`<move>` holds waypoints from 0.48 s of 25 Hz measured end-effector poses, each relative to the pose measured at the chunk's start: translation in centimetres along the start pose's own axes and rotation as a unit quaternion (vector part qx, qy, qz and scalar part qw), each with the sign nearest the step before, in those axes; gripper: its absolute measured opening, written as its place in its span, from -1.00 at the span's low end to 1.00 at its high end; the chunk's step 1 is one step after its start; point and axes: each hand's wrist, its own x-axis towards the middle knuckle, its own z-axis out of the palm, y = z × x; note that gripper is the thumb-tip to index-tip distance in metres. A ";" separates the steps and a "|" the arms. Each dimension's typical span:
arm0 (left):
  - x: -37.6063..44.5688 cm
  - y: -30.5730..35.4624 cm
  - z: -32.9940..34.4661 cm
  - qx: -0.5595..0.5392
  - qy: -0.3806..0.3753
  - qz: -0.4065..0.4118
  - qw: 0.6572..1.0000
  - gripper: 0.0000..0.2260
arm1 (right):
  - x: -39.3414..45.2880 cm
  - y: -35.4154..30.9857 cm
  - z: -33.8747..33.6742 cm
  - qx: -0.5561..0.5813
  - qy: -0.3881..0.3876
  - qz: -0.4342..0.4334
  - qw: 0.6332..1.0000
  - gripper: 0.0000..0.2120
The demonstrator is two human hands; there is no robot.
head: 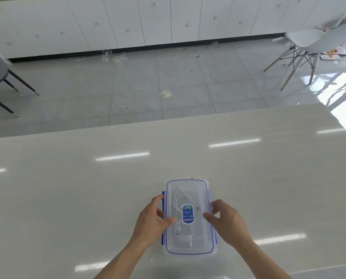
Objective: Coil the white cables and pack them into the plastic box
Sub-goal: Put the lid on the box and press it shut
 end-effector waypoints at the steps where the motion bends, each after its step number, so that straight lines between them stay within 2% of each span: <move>1: 0.1 -0.2 0.0 0.000 -0.006 -0.001 1.000 -0.32 | -0.1 0.1 0.1 0.008 0.000 0.000 1.000 -0.71; 6: 0.5 -1.0 0.3 -0.007 -0.023 -0.008 1.000 -0.31 | -0.4 0.7 0.8 0.005 -0.003 -0.001 1.000 -0.66; 9: 0.9 -1.2 0.4 -0.032 -0.030 -0.031 0.999 -0.31 | -0.7 0.4 1.3 -0.050 0.034 -0.015 0.998 -0.49; 12: 0.6 -1.4 0.3 -0.019 -0.017 -0.037 0.999 -0.23 | -1.0 -0.1 2.2 -0.133 0.115 -0.143 0.974 -0.34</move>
